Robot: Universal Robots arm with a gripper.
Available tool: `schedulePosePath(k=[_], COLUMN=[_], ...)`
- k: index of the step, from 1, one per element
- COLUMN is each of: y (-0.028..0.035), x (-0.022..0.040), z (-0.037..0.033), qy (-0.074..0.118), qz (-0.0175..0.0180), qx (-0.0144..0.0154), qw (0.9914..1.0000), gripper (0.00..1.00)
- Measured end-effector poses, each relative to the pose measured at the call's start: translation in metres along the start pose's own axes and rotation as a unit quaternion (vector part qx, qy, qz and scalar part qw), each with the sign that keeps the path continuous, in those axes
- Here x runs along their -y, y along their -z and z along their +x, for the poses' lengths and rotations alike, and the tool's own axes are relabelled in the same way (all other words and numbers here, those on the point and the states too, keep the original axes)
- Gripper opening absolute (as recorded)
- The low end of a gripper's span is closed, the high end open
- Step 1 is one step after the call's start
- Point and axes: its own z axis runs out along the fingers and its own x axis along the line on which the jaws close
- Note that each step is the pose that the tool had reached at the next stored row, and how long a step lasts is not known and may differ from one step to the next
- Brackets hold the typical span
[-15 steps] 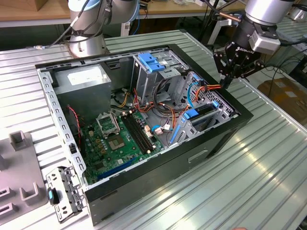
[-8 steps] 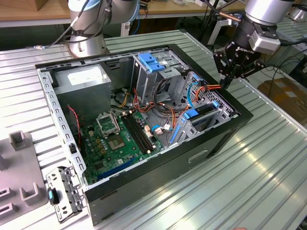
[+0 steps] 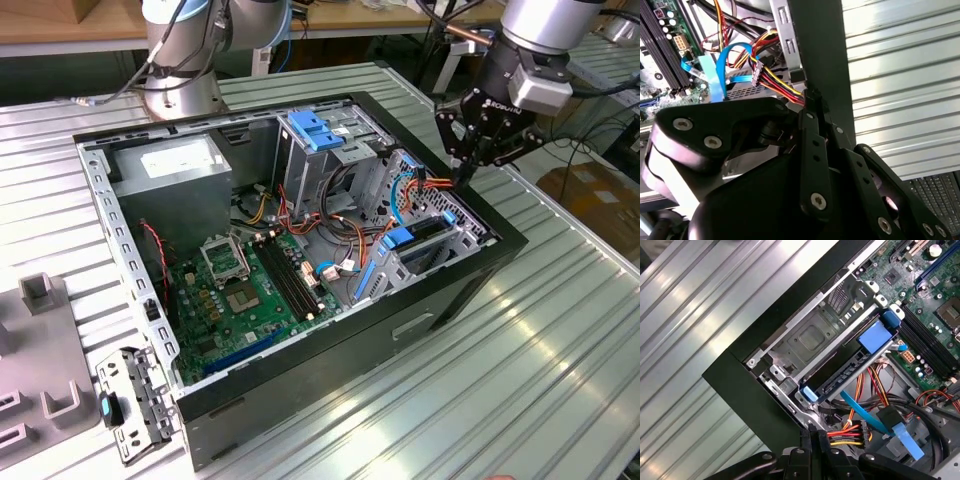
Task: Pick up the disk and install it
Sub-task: 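Insert the first disk wire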
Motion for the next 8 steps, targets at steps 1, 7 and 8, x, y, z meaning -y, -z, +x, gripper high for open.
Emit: schedulePosePath(k=[1, 7, 8], y=[0.0000, 0.0000, 0.0000], x=[-0.0004, -0.0007, -0.0007], z=[-0.0003, -0.0007, -0.0007], qy=[0.000, -0.055, -0.064], qz=[0.0000, -0.0032, -0.0037], qx=[0.0000, 0.0004, 0.0005], qw=[1.00000, 0.99850, 0.99792], gripper=[0.17, 0.17, 0.17])
